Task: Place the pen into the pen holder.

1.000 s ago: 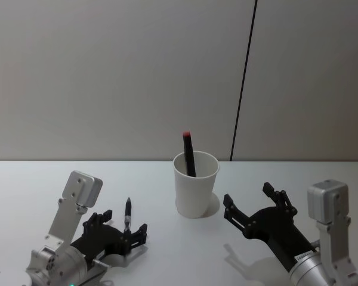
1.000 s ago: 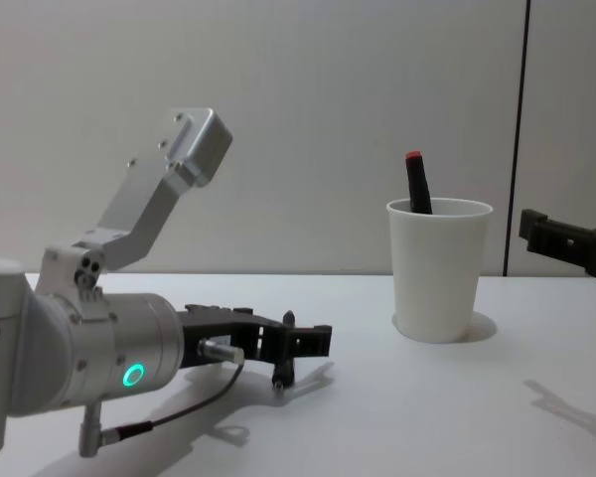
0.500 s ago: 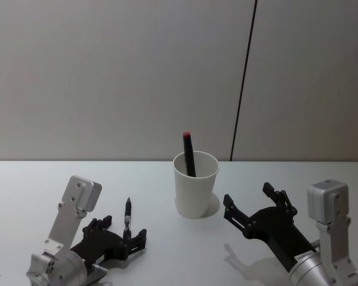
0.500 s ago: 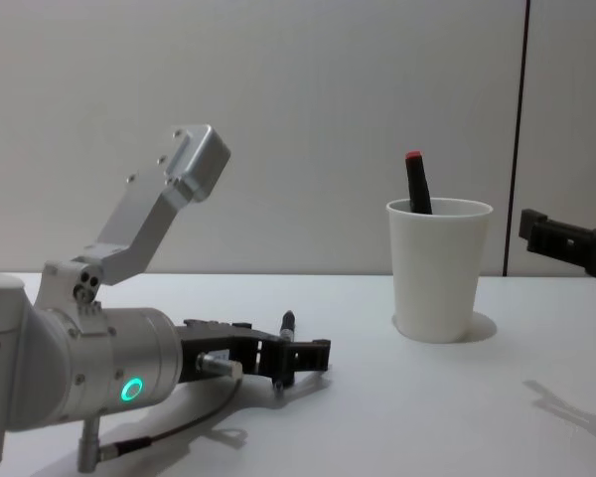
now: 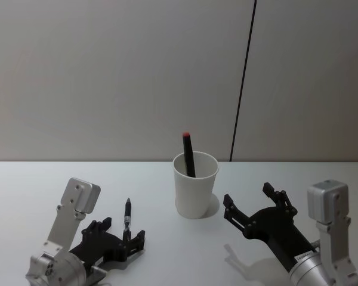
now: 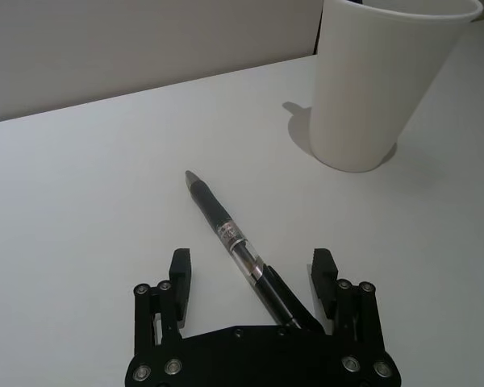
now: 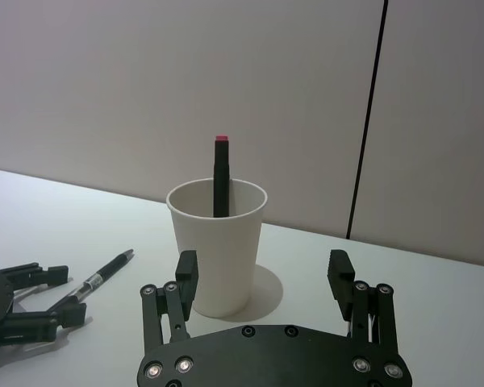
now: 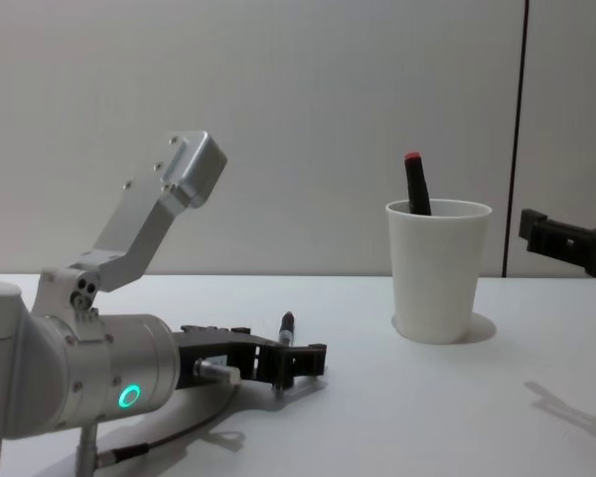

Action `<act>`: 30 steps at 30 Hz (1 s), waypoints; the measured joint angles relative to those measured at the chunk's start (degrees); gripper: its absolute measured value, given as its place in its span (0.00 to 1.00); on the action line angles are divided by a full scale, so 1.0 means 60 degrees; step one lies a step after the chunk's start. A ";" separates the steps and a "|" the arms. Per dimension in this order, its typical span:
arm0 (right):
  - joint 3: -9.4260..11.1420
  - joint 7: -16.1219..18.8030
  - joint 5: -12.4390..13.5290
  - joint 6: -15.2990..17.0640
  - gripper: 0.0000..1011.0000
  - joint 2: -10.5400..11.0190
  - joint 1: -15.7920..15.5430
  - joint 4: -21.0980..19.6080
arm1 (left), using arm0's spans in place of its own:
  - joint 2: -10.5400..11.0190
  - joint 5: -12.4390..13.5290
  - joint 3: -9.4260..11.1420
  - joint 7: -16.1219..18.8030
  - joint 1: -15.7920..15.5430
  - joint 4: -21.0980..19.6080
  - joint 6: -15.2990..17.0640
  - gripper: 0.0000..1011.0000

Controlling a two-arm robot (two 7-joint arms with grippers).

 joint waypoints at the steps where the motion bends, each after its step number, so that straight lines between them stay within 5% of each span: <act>1: 0.0000 0.0000 -0.0001 0.0000 0.99 0.0000 0.0000 0.0000 | -0.0001 0.0002 -0.0006 0.0001 0.0003 0.0000 0.0000 0.93; 30: 0.0000 0.0000 0.0000 0.0000 0.99 0.0000 0.0000 0.0000 | -0.0023 0.0032 -0.0027 0.0001 0.0040 0.0000 0.0014 0.70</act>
